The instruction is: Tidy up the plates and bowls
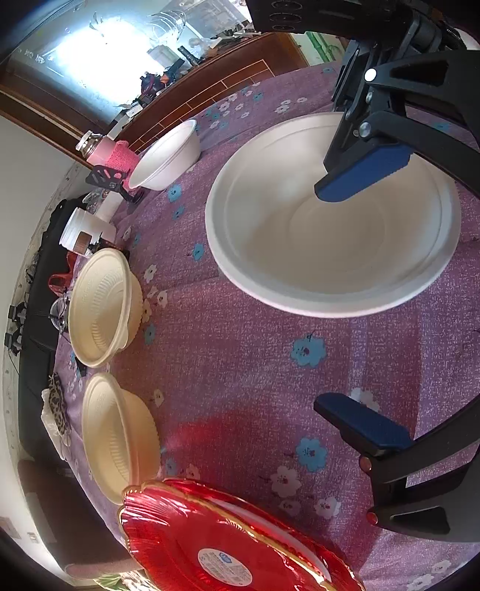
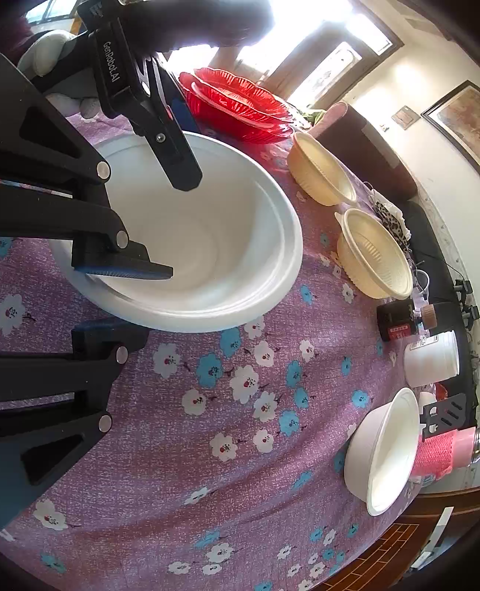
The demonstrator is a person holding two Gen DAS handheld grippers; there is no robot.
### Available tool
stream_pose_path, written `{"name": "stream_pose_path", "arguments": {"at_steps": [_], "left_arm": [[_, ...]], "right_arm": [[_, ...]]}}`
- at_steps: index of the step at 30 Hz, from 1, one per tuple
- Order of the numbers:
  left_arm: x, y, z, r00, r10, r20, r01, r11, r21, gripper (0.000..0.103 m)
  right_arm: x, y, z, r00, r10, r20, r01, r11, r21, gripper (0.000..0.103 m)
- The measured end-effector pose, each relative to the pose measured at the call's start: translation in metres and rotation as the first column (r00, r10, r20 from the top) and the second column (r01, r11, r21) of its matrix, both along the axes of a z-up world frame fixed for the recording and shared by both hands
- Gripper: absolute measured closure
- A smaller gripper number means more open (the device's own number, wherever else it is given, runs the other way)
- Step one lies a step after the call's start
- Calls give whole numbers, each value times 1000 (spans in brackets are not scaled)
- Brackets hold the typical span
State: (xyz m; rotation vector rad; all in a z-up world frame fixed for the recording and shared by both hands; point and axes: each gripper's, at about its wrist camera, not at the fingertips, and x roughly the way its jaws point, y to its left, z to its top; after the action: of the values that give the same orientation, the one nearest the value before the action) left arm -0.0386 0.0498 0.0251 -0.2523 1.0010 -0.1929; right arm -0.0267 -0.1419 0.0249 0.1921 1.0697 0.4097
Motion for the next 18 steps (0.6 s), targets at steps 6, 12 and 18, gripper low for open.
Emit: {"name": "stream_pose_path", "arguments": {"at_steps": [6,12,18], "left_arm": [[-1,-8,-5,998,-52,-24,52,999,-6,39],[-2,-15,-8,996,-76,-41,76,997,1,46],[-1,-11,-6,997,-69,-34,69,998,-6,42]], "right_arm": [[-7,-5,3,1000,-7,3,7,1000,10,82],[-6,-9,6,1000,-28,13,28,1000,11,82],[-5,-17,9,999,-51,9,50,998,22,75]]}}
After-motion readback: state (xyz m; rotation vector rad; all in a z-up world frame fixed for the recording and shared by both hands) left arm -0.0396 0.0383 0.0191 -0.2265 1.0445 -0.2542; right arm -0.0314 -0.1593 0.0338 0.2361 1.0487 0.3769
